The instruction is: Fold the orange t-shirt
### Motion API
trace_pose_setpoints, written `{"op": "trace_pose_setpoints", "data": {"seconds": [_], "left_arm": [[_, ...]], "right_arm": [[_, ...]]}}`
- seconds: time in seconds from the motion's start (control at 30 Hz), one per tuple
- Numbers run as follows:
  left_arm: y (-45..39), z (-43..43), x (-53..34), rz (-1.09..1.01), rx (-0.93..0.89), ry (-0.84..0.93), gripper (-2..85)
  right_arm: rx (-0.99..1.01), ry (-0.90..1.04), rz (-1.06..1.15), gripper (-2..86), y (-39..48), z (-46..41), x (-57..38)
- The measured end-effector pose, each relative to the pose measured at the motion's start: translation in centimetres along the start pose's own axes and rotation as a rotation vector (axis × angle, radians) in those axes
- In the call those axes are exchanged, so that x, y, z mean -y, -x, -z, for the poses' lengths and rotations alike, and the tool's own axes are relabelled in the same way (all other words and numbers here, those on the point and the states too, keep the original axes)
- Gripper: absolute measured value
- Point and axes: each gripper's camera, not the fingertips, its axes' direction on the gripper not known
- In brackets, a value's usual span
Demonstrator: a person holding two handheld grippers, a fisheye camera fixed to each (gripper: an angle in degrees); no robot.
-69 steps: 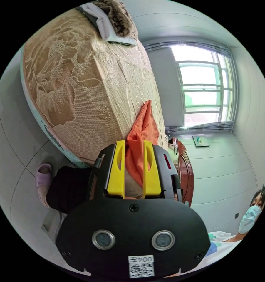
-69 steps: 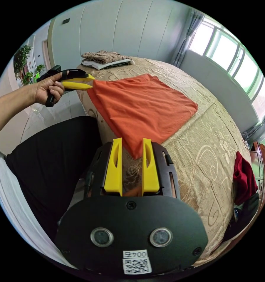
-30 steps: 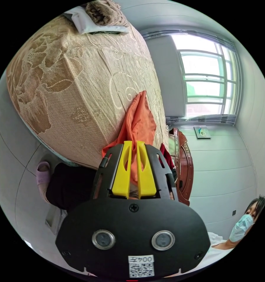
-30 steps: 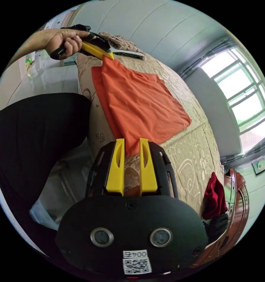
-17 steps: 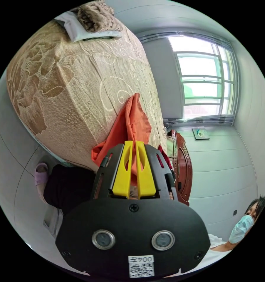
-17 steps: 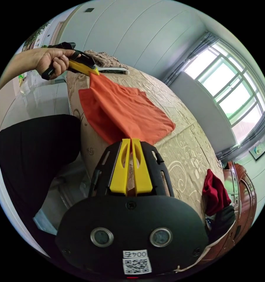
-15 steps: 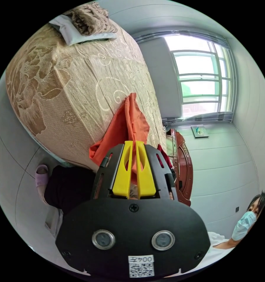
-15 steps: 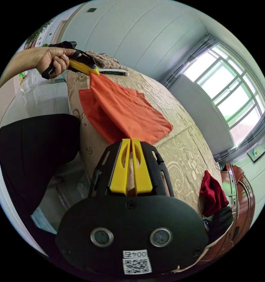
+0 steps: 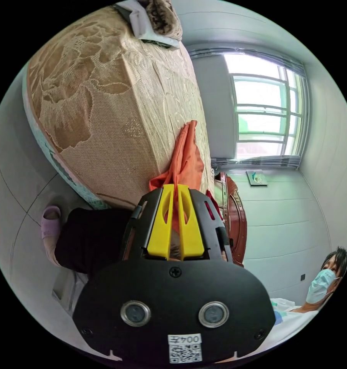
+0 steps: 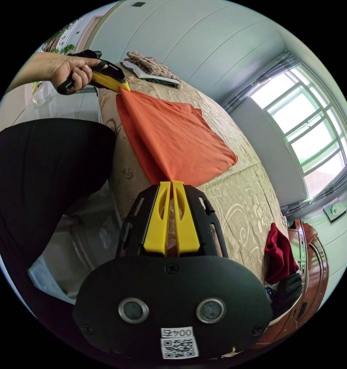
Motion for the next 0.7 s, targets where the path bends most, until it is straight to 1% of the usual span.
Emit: {"op": "trace_pose_setpoints", "data": {"seconds": [0.07, 0.13, 0.23, 0.33, 0.4, 0.5, 0.57, 0.63, 0.7], "left_arm": [[-0.2, -0.4, -0.2, -0.018, 0.031, 0.007, 1.7], [-0.7, -0.4, -0.4, -0.029, -0.006, -0.011, 1.6], [-1.5, -0.8, -0.6, -0.093, 0.075, 0.010, 1.5], [0.1, -1.5, -0.9, -0.036, 0.069, 0.044, 1.4], [0.5, -1.1, -1.4, -0.019, 0.070, 0.022, 1.2], [-0.8, 0.9, -2.4, -0.073, 0.117, -0.049, 1.0], [-3.7, 1.6, -3.1, -0.185, 0.168, -0.126, 1.5], [-6.4, -0.3, -3.1, -0.281, 0.132, -0.124, 2.3], [-8.6, -3.8, -2.7, -0.361, 0.098, -0.081, 3.5]], "right_arm": [[-0.014, -0.003, 0.008, -0.9, -0.2, -0.8, 0.0], [-0.045, -0.037, -0.005, -0.8, -0.8, -1.2, 0.0], [-0.009, -0.024, 0.013, -0.5, -1.4, -3.3, -0.5], [0.021, 0.025, 0.044, 0.6, -1.5, -6.5, -1.4], [0.049, 0.020, 0.019, 2.3, -2.6, -7.1, -2.2], [0.106, 0.019, -0.084, 5.4, -5.8, -7.6, -4.0], [0.192, 0.004, -0.224, 6.1, -9.0, -8.2, -4.6], [0.358, -0.008, -0.406, 7.5, -13.3, -10.8, -4.0], [0.433, -0.020, -0.499, 8.4, -15.4, -13.7, -3.0]]}}
